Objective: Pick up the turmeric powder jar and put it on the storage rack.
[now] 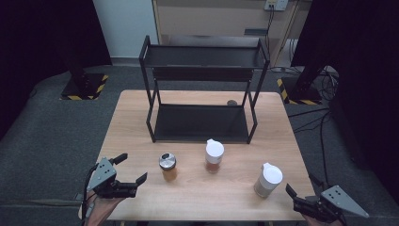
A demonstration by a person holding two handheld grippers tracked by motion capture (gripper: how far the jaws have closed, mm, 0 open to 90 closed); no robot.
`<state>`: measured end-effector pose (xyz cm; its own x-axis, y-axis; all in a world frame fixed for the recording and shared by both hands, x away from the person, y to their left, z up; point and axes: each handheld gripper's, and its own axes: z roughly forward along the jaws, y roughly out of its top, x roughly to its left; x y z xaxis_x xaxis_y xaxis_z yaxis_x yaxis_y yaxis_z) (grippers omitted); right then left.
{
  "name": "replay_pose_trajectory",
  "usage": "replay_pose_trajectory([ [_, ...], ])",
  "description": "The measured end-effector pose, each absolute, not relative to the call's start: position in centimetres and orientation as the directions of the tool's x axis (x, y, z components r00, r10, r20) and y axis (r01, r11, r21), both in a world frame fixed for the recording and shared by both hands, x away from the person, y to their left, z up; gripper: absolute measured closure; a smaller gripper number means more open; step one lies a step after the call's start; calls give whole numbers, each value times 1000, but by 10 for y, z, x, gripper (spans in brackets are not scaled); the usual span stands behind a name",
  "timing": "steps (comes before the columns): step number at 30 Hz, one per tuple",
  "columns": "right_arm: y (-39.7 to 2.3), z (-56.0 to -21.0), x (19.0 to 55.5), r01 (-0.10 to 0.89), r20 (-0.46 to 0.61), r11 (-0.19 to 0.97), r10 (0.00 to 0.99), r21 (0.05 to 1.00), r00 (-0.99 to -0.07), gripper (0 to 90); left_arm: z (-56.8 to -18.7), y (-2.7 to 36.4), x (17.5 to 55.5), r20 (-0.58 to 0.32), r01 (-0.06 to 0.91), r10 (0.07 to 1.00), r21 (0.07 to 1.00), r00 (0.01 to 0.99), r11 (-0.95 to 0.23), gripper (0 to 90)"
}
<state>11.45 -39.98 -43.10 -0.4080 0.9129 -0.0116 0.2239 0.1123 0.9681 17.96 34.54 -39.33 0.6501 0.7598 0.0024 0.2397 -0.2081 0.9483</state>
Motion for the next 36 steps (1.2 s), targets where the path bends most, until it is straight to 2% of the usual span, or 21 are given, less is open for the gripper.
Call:
replay_pose_trajectory([
  [16,-400,-431,115,228,-10,113,914,967,-406,70,-378,329,222,3,256,670,923,742,-288,18],
  [33,-400,-431,115,229,-7,109,914,967,-405,71,-400,315,260,-87,326,643,908,761,-264,22],
  [36,-400,-431,115,229,-7,109,914,967,-405,71,-399,306,260,-52,317,646,899,762,-301,25],
])
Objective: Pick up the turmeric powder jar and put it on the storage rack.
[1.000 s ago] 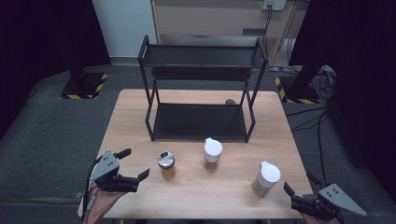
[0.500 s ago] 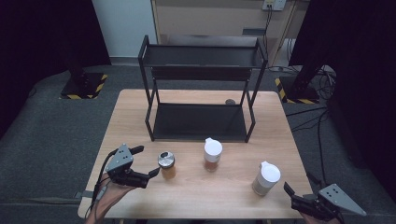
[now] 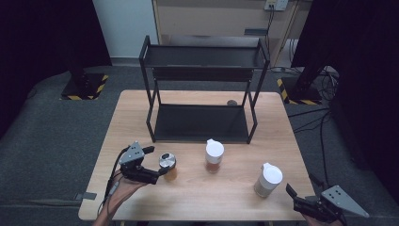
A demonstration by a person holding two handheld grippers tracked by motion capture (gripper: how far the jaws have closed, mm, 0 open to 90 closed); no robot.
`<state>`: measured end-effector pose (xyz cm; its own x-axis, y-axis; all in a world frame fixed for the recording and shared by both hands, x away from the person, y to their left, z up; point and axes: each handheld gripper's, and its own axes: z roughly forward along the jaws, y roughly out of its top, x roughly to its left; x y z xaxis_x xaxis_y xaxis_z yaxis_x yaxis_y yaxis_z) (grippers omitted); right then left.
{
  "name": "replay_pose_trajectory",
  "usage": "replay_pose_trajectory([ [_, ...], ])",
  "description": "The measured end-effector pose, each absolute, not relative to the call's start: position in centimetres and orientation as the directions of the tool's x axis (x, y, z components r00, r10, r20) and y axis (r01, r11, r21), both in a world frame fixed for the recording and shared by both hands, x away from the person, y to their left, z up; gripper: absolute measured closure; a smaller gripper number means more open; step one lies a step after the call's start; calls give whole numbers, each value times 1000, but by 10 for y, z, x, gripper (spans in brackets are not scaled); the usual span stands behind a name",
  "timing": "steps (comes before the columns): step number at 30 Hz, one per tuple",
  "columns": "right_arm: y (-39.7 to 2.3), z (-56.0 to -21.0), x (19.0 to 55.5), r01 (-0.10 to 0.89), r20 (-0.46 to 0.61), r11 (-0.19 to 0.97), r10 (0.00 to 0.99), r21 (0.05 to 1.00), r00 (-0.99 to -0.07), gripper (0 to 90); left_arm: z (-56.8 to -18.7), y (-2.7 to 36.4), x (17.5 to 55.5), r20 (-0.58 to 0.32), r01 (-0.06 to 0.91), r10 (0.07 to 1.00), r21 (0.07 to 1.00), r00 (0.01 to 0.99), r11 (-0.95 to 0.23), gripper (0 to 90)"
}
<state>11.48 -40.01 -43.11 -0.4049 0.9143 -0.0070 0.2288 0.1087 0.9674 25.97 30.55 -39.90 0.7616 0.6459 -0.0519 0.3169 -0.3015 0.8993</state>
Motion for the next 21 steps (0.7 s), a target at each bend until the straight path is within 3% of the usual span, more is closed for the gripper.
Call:
replay_pose_trajectory([
  [11,-400,-431,115,229,-7,109,914,967,-406,72,-417,296,273,-79,341,640,891,765,-298,46],
  [21,-400,-431,115,228,-7,108,914,968,-405,72,-431,293,279,-70,324,631,898,772,-298,153],
])
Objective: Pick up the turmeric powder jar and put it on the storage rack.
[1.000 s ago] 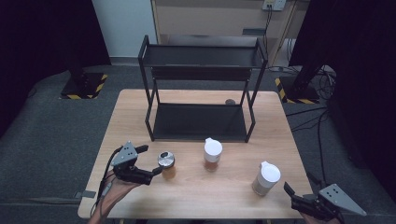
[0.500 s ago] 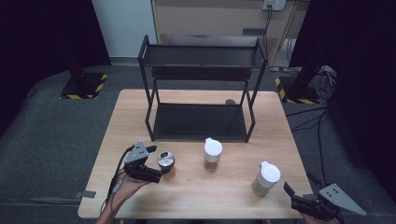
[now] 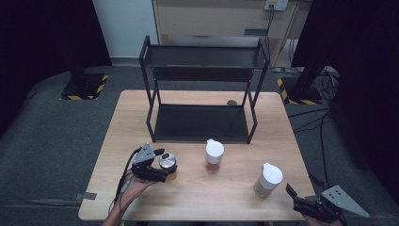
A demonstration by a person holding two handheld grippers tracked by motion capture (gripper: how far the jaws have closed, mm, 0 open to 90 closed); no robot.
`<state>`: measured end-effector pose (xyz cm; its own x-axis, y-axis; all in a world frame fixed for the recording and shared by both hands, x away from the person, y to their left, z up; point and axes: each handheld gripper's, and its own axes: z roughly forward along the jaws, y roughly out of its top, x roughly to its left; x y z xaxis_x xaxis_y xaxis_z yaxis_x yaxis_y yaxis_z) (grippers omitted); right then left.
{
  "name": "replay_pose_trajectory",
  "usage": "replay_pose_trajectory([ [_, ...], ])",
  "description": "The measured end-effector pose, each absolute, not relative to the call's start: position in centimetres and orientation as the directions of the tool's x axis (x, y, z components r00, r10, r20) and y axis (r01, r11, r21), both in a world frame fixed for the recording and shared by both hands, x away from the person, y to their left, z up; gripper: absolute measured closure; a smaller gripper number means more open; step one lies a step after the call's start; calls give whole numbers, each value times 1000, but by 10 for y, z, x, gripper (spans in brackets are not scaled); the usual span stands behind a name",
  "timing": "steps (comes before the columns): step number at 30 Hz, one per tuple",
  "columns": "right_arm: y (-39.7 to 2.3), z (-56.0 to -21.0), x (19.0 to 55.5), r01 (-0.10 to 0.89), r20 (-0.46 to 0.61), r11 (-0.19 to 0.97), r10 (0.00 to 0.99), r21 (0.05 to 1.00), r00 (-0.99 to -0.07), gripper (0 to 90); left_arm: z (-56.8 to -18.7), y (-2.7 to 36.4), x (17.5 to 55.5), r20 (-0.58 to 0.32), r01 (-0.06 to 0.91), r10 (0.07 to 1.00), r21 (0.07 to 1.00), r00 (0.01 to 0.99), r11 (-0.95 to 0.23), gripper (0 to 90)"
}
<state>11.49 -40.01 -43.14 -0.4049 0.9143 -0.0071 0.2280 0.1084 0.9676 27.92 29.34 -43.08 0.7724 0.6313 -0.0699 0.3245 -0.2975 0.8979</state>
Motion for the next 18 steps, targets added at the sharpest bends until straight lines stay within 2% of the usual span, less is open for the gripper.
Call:
replay_pose_trajectory([
  [11,-400,-431,115,228,-8,110,914,967,-406,73,-444,296,279,-72,300,623,915,779,-269,257],
  [14,-400,-431,115,228,-9,110,914,967,-405,73,-446,295,277,-57,275,614,923,787,-267,327],
  [18,-400,-431,115,229,-7,109,914,967,-405,73,-448,294,275,-49,266,622,928,781,-261,337],
])
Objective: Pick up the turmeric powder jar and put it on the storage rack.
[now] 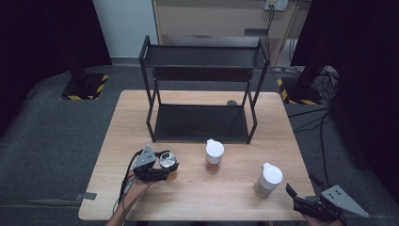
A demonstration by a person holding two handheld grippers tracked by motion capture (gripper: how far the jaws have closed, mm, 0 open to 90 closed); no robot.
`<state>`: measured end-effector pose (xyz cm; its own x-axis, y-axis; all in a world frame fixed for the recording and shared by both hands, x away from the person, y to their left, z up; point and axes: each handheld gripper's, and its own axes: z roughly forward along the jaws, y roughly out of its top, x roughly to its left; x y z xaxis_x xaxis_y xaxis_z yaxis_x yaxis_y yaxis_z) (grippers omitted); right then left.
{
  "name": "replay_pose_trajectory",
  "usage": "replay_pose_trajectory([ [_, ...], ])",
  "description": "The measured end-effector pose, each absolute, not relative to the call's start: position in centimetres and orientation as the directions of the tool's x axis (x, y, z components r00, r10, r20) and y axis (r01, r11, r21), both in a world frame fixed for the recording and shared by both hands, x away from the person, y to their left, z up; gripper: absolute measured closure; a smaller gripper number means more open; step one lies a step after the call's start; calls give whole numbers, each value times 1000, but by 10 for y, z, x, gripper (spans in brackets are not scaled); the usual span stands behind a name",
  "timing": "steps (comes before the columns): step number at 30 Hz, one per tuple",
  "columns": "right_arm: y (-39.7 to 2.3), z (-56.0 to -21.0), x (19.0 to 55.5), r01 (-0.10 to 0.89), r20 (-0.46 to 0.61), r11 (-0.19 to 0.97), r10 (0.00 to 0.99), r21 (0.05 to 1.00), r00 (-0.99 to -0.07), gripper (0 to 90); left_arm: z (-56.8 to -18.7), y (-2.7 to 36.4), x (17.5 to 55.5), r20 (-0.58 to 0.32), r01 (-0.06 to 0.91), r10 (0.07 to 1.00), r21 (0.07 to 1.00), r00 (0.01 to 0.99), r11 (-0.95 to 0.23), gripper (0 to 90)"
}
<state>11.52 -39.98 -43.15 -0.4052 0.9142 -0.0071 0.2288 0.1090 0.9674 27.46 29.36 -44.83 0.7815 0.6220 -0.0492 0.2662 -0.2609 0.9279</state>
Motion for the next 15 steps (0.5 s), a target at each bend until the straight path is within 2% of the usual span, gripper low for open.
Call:
replay_pose_trajectory([
  [15,-400,-432,116,229,-5,108,914,967,-406,73,-438,287,275,-45,268,630,926,775,-264,338],
])
